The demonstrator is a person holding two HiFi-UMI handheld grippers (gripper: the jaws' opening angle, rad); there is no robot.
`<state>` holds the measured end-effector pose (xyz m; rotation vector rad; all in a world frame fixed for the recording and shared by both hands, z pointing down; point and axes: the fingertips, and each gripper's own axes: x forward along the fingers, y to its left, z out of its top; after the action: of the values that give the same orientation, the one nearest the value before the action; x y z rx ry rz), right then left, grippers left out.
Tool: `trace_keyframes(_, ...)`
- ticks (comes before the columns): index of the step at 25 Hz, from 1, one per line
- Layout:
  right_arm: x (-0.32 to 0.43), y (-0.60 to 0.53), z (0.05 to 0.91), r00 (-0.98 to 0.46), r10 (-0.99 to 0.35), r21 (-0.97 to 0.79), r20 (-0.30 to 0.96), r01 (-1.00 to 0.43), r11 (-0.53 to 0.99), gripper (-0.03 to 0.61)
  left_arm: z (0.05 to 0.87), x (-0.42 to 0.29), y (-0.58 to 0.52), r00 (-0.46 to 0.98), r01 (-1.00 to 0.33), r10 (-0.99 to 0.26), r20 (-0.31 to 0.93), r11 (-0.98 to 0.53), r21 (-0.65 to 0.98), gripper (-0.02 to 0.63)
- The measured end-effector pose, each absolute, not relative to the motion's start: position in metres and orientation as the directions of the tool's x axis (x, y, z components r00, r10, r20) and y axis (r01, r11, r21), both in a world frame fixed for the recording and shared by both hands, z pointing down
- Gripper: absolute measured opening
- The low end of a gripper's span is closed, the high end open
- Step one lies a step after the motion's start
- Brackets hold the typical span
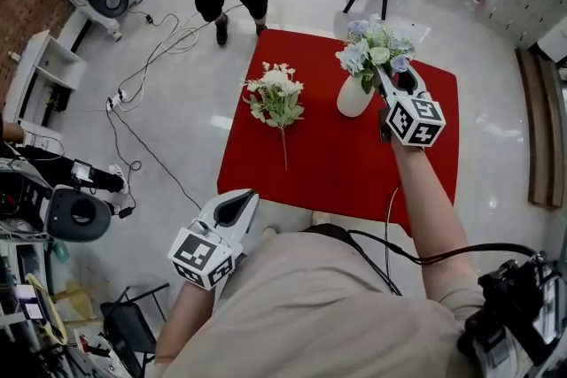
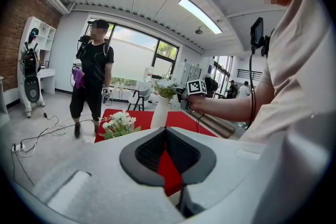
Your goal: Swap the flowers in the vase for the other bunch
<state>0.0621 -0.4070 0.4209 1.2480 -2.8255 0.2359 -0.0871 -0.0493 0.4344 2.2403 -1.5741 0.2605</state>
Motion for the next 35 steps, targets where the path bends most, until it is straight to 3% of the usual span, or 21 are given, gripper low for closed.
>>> trace_keyframes(12, 0.063, -0.375, 0.434, -0.687, -0.705, -0.158, 0.173, -0.726, 0.669, 0.366, 0.434, -0.093, -0.028, 0.426, -0.903, -0.834, 0.352, -0.369, 0.218, 0.008)
trace_keyframes(30, 0.069, -0.296, 0.454, -0.628, -0.733, -0.149, 0.262, -0.777, 0.612, 0.362, 0.439, -0.107, 0.015, 0.495, -0.867, -0.806, 0.323, -0.435, 0.243, 0.008)
trace_keyframes(32, 0.068, -0.276, 0.458, -0.632, -0.725, -0.148, 0.274, -0.772, 0.618, 0.332, 0.441, -0.108, 0.020, 0.509, -0.859, -0.797, 0.324, -0.449, 0.244, 0.008)
trace_keyframes(35, 0.068, -0.239, 0.465, -0.637, -0.710, -0.150, 0.301, -0.766, 0.624, 0.235, 0.441, -0.106, 0.028, 0.538, -0.842, -0.780, 0.319, -0.479, 0.248, 0.008)
